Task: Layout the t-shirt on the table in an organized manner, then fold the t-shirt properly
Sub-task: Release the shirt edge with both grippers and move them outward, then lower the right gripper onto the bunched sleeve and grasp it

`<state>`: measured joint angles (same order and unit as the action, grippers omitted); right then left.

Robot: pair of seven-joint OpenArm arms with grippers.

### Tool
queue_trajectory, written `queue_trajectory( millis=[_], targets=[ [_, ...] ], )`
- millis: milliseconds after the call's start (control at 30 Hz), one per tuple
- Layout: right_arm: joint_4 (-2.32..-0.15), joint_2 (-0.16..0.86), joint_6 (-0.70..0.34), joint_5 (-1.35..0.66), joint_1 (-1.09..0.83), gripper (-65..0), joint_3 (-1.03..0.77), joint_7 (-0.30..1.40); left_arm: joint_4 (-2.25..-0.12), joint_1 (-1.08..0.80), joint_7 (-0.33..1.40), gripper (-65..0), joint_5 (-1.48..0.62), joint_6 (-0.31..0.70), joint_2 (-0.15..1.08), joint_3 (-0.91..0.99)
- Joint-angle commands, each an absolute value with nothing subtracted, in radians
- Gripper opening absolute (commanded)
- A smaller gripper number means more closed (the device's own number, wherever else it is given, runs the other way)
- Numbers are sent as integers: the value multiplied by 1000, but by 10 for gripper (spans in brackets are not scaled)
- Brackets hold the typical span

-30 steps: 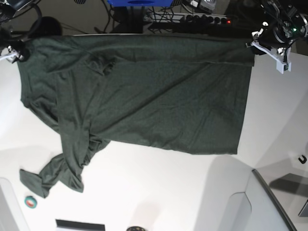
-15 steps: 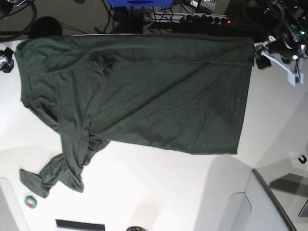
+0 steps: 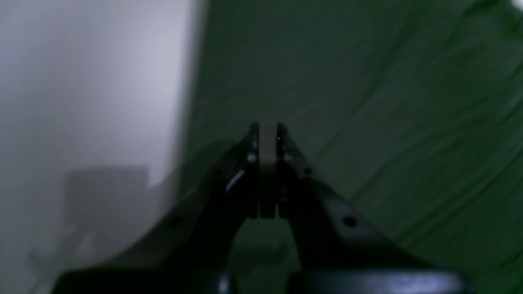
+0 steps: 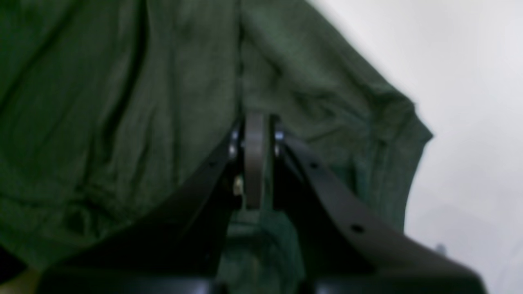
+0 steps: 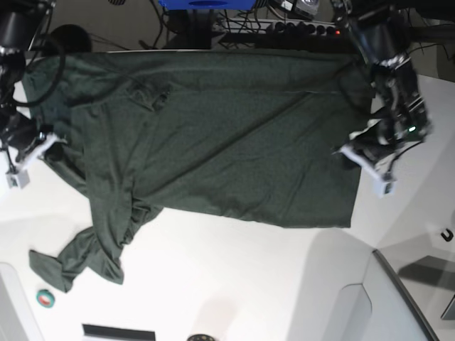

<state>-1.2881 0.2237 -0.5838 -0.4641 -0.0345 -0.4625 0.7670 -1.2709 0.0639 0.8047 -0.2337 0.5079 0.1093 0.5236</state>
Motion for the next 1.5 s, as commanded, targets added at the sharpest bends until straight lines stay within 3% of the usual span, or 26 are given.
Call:
queue_trajectory(
  millis=[0, 167, 533, 700, 800, 1000, 1200, 1267, 1367, 1467],
  targets=[
    [-1285, 240, -590, -476, -18, -639, -464, 754, -1256, 76, 762, -650, -240, 492, 124, 509],
    [-1167, 271, -588, -475, 38, -639, -463, 751, -1121, 111, 659, -650, -240, 380, 127, 430],
    [-773, 288, -585, -217, 243, -642, -472, 506, -895, 237, 532, -650, -240, 292, 159, 332],
    [-674, 308, -435, -214, 292, -642, -467, 417, -892, 259, 532, -650, -240, 292, 159, 332],
    [-624, 314, -426, -214, 334, -642, -470, 397, -894, 269, 533, -650, -240, 286, 159, 331],
    [-727, 306, -429, -222, 317, -639, -472, 484, -911, 272, 535, -650, -242, 286, 160, 341],
    [-1112, 243, -429, -222, 232, -633, -470, 621, -1069, 226, 536, -650, -251, 286, 177, 351],
    [-1184, 228, -429, -222, 234, -602, -463, 628, -1141, 193, 565, -650, -251, 286, 176, 412],
    [-1124, 231, -430, -219, 308, -452, -438, 622, -1233, 157, 648, -650, -251, 292, 173, 524],
    [-911, 257, -430, -219, 423, -318, -367, 590, -1296, 93, 665, -650, -295, 294, 176, 615]
  ],
)
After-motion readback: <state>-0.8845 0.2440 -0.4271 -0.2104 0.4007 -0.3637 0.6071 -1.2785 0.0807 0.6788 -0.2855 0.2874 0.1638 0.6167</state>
